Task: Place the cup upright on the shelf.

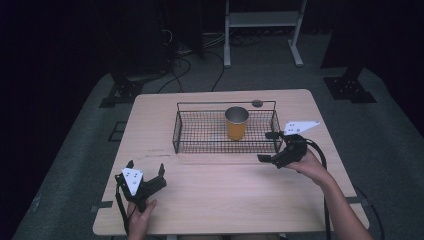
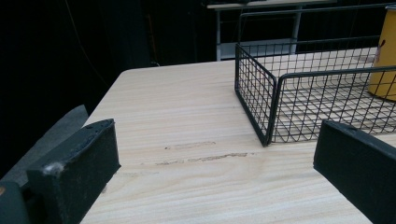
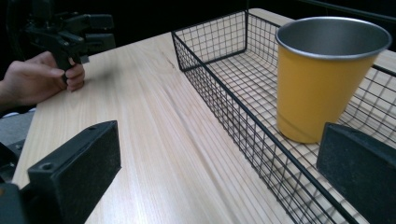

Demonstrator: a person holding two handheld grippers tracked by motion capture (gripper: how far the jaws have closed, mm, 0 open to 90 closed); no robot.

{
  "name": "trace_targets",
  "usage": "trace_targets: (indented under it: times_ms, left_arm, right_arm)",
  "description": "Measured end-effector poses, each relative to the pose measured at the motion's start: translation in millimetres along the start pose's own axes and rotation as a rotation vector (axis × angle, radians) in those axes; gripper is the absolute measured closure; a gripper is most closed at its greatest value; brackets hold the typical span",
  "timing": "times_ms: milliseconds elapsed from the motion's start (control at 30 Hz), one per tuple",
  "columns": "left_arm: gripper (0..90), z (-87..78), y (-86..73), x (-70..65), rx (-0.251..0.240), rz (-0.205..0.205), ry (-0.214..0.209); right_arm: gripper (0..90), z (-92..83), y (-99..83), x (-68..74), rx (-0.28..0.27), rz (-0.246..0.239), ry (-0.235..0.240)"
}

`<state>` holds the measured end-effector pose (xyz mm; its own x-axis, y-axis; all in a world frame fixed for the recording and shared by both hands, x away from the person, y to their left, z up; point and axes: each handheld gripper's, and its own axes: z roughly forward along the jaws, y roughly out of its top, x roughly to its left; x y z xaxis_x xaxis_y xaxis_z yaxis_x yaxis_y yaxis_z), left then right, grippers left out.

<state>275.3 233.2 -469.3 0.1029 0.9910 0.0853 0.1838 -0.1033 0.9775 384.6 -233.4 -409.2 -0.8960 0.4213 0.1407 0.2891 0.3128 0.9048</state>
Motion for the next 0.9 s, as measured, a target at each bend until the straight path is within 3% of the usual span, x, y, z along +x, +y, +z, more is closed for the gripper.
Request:
trace_targets:
  times_ms: [900]
  left_arm:
    - [0.0, 0.1, -0.1, -0.3, -0.001, 0.0, 0.001]
  right_arm:
    - [0.0, -24.9, -38.0, 17.5, -0.022, 0.026, -0.02]
